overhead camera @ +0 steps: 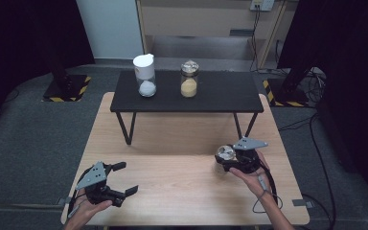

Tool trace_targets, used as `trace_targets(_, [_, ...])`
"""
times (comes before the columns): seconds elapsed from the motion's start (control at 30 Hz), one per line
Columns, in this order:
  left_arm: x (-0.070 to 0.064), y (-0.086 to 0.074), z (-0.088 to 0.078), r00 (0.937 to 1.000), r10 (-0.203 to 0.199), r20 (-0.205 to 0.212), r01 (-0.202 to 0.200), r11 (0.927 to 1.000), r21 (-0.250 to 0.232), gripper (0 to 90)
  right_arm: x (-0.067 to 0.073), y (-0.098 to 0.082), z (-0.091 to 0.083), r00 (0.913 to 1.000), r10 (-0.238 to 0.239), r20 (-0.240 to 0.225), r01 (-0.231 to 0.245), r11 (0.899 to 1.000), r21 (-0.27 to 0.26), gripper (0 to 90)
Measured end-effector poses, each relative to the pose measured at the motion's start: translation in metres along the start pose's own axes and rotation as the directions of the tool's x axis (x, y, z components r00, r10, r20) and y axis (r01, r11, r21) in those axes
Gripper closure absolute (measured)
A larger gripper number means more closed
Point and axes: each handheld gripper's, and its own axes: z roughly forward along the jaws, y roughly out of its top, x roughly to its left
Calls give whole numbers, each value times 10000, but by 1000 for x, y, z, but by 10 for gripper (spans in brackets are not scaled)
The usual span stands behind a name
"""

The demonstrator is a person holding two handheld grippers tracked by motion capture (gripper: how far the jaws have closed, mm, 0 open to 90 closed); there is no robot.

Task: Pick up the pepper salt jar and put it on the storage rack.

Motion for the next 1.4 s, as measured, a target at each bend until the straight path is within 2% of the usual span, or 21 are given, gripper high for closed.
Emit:
trace_targets(0.37, [0, 0, 0, 10000, -23, 0, 23, 10000, -14, 31, -9, 33, -26, 9978, -352, -556, 358, 9993, 95, 346])
trace_targets(0.87, [0, 0, 0, 10000, -51, -5, 51, 10000, -30, 32, -9, 87, -52, 9917, -700, -1078, 727, 9971, 214, 346])
trace_targets(1.1, [0, 0, -1, 10000, -42, 7, 42, 10000, -28, 32, -9, 117, -61, 9916, -650, -1120, 683, 9973, 258, 346])
trace_targets(1.4, [1, -1, -1, 10000, -68, -1, 68, 10000, -42, 33, -9, 153, -72, 9945, -580, -868, 606, 9978, 281, 347])
